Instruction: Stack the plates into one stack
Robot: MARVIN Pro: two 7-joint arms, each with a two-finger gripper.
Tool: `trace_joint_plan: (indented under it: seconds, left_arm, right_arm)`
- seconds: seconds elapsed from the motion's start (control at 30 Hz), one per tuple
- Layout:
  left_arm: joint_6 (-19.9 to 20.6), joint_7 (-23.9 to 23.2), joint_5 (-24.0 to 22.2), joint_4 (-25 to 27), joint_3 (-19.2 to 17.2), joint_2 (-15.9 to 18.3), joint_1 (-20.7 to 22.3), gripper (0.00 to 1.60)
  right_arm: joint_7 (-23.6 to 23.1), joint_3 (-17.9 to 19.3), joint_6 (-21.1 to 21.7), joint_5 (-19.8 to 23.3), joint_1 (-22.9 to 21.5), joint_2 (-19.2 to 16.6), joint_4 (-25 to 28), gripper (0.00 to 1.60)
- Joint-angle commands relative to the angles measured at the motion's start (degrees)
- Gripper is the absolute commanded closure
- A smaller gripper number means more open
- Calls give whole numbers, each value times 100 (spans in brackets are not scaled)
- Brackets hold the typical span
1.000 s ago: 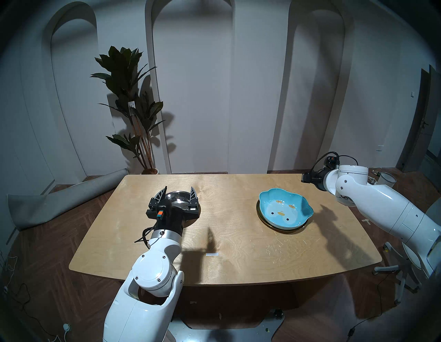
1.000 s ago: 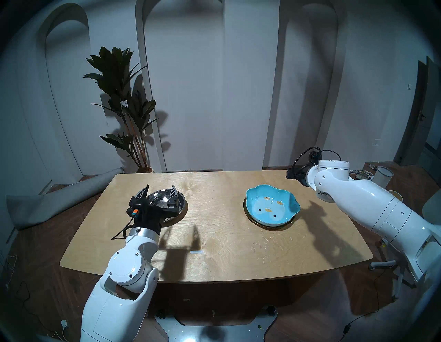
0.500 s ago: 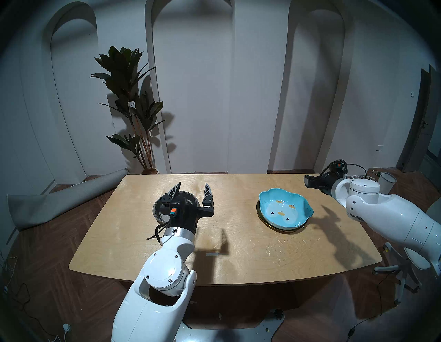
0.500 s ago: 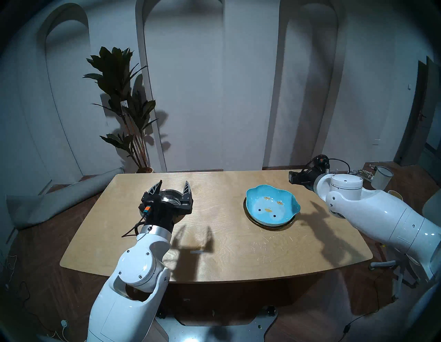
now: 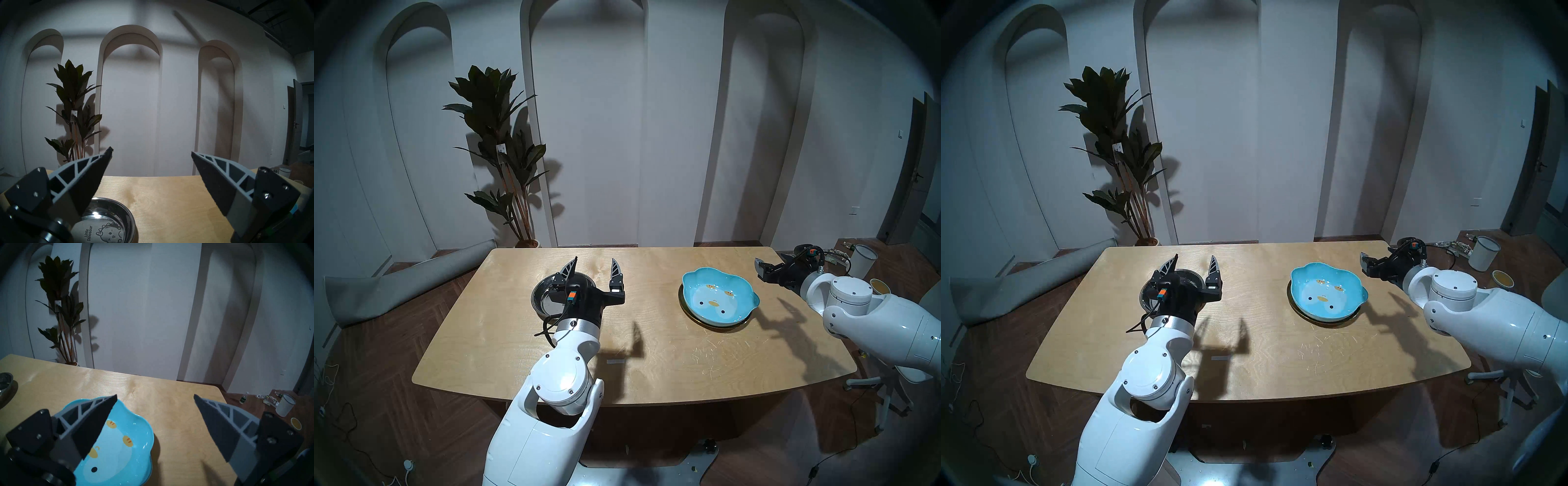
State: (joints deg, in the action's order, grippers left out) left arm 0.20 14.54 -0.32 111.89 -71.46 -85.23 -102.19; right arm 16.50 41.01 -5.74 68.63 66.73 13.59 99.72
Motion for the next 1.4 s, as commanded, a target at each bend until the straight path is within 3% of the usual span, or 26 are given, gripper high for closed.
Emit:
trace_joint_plan:
  seconds: [0.0, 0.03, 0.23, 0.57, 0.6, 0.87, 1.37]
  left_arm:
    - [6, 58, 343, -202, -23, 132, 257, 0]
    - [17, 67, 413, -243, -54, 183, 290, 0]
    - [98, 37, 798, -521, -368, 583, 565, 0]
    - [161, -418, 1008, -556, -1198, 1253, 1101, 0]
    - [163, -511, 1000, -609, -1251, 1439, 1218, 0]
    - [128, -1181, 1088, -903, -1777, 1841, 1444, 0]
    - [-330, -2646, 1297, -1607, -2269, 2832, 1822, 0]
  right_arm:
    - [-6, -44, -851, -398, 442, -415, -9, 0]
    - [16, -20, -624, -430, 450, -430, -18, 0]
    - [136, -86, -1326, -583, 667, -522, -237, 0]
    - [256, -277, -1896, -718, 966, -615, -524, 0]
    - [274, -301, -1971, -727, 997, -623, -548, 0]
    - [386, -478, -2469, -826, 1211, -662, -764, 0]
    - [523, -537, -3267, -975, 1341, -693, -1153, 0]
